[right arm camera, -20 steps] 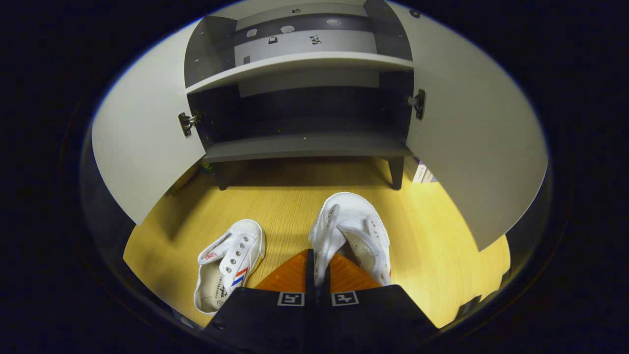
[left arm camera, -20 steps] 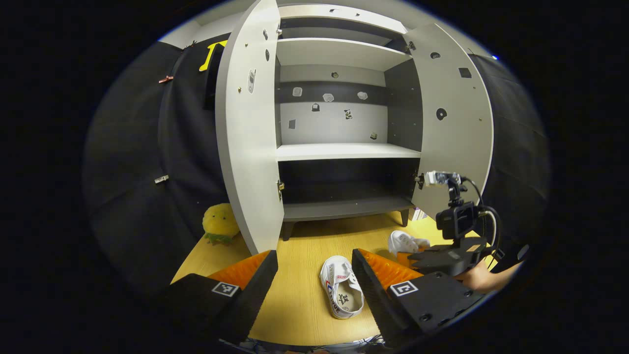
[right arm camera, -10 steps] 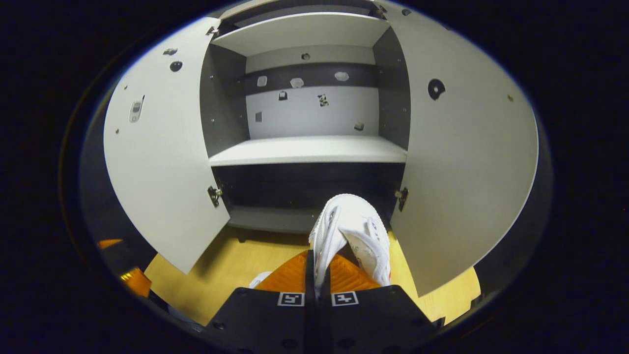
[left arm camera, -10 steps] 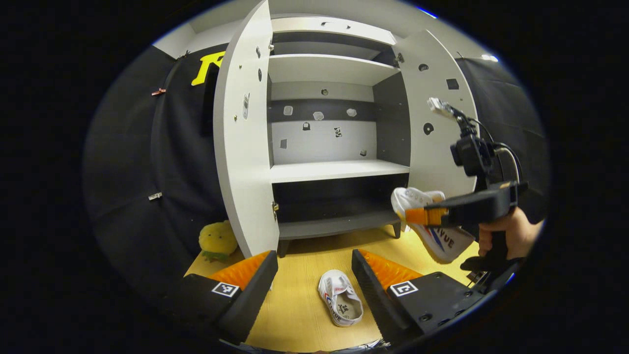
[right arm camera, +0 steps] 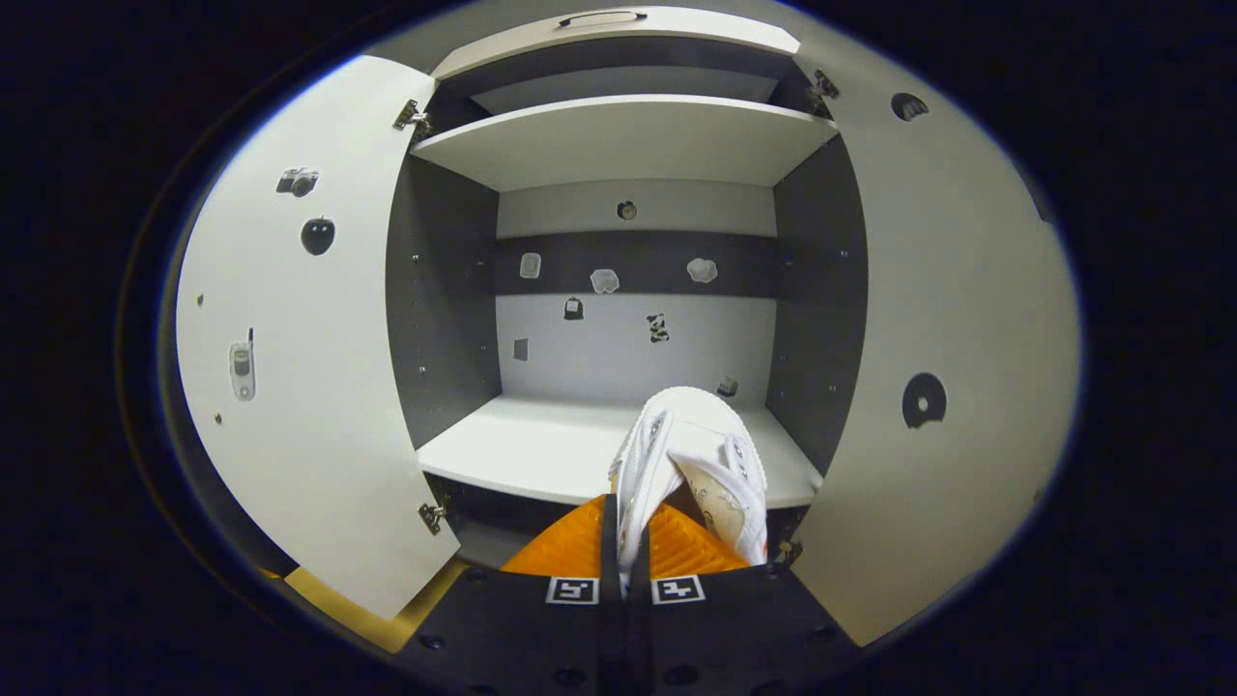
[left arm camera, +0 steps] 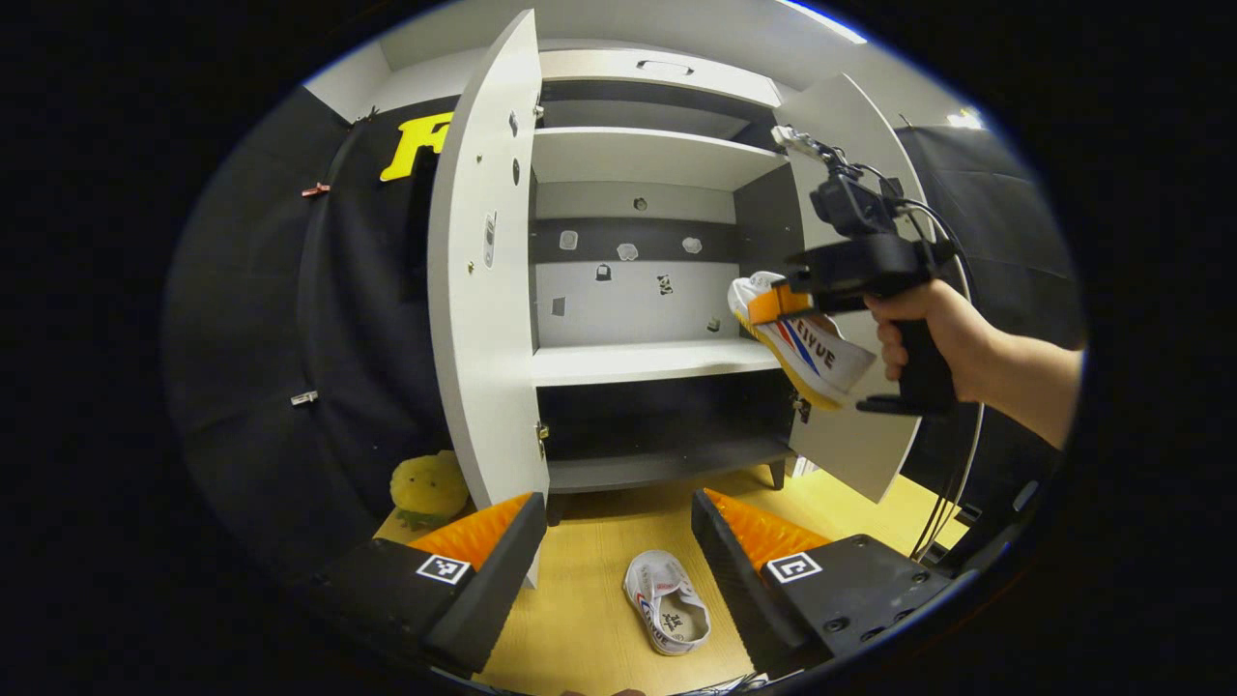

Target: Grab one shoe with the right hand and put it into the shoe cabinet, grab the other shoe with the left hand and put it into the shoe cabinet; then close the right door with the right hand and the left door with the left hand.

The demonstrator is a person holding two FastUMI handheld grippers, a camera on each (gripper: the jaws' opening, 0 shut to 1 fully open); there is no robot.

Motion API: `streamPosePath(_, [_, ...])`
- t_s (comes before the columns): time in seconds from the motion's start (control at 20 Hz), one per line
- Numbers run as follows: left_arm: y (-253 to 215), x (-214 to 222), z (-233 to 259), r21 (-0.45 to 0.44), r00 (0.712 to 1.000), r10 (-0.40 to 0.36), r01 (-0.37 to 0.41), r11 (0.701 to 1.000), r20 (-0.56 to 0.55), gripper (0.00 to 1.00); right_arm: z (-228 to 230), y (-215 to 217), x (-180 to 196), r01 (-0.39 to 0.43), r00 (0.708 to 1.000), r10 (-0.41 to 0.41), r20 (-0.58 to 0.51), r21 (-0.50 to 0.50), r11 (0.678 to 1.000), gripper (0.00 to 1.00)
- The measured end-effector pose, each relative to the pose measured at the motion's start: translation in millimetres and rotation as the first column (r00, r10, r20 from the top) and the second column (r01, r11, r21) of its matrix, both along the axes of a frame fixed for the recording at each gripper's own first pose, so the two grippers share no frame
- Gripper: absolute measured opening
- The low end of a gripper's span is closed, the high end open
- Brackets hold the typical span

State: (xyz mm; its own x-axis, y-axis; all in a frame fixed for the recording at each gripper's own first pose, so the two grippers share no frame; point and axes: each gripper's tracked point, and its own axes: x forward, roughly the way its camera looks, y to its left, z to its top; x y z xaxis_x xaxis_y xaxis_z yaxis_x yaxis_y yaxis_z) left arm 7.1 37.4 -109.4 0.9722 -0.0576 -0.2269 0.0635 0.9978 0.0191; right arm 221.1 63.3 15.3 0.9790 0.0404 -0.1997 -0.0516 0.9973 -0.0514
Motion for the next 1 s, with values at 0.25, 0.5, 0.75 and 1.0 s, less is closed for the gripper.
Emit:
streamPosePath(0.25, [24.2, 0.0, 3.7, 0.001, 0.997, 0.079, -0.079, 0.997, -0.002, 0.95, 37.1, 6.0, 68.0, -0.014, 0.999, 0.017, 0.05, -0.043, 0.999, 0.05])
streamPosePath(0.5, [46.4, 2.2, 13.9, -0.007, 0.988, 0.156, -0.155, 0.988, 0.016, 0.95, 37.8, 4.0, 146.5, -0.007, 0.999, 0.01, 0.034, -0.089, 0.996, 0.05])
streamPosePath(0.75, [61.5, -0.8, 16.7, 0.065, 0.98, 0.197, -0.2, 0.978, 0.04, 0.95, 8.1, -16.7, 211.7, 0.031, 0.997, -0.041, -0.063, -0.152, 0.988, 0.05])
streamPosePath(1.0, [60.9, -1.4, 24.5, 0.006, 0.971, 0.231, -0.232, 0.973, 0.054, 0.95, -28.5, -33.0, 240.0, 0.049, 0.982, -0.083, -0.169, -0.197, 0.979, 0.05])
